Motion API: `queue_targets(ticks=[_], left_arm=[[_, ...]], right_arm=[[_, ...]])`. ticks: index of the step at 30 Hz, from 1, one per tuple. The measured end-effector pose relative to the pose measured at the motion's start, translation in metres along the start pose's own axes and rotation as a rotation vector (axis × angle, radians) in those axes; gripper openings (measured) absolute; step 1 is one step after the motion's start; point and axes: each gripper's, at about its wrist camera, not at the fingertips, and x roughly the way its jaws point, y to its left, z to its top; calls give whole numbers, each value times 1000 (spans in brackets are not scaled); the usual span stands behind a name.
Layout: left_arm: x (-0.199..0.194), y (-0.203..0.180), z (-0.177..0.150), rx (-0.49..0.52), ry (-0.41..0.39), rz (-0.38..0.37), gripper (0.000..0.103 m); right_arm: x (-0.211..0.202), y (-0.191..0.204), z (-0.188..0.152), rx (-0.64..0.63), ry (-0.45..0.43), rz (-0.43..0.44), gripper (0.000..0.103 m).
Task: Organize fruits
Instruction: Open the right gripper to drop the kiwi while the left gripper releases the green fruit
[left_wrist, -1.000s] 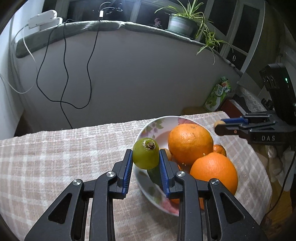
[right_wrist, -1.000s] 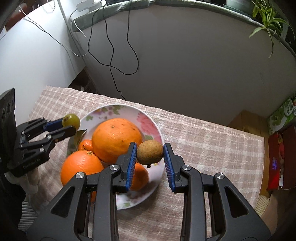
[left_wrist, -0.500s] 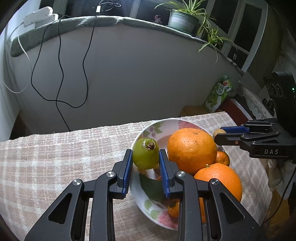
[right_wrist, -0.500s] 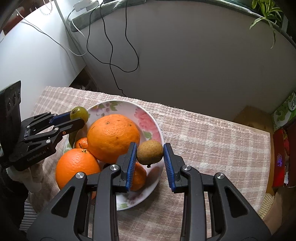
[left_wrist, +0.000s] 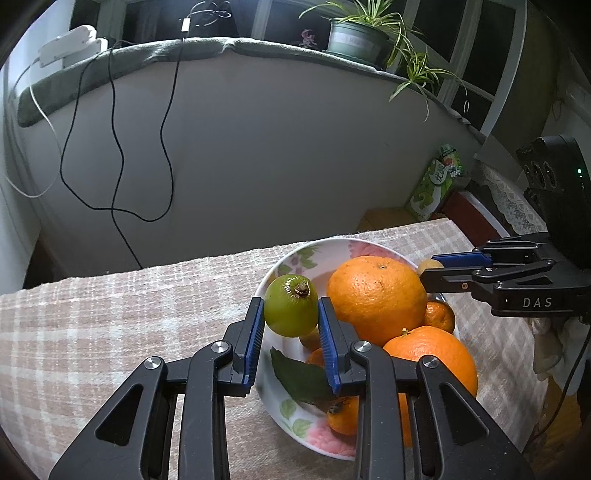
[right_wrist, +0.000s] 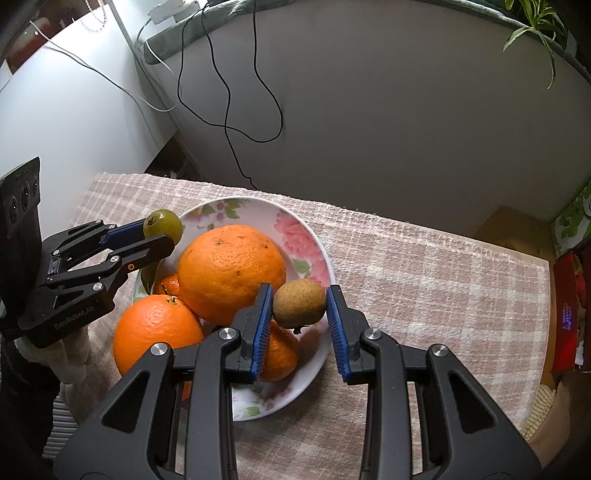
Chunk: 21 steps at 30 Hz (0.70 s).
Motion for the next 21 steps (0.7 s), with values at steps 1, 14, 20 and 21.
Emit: queue_targets(ticks=[1, 14, 20, 21], left_arm=[[0, 0, 0, 1, 1, 1, 28], [-2, 2, -3, 3, 0, 14, 33], [-8, 1, -3, 9, -14, 16, 38], [-9, 1, -3, 12, -16, 17, 38]], right_arm=[[0, 0, 0, 3, 1, 3, 31], [-5, -8, 0, 36, -16, 11, 47], [-11, -11, -2, 41, -26, 6, 54], [-12, -10, -3, 41, -28, 6, 54]])
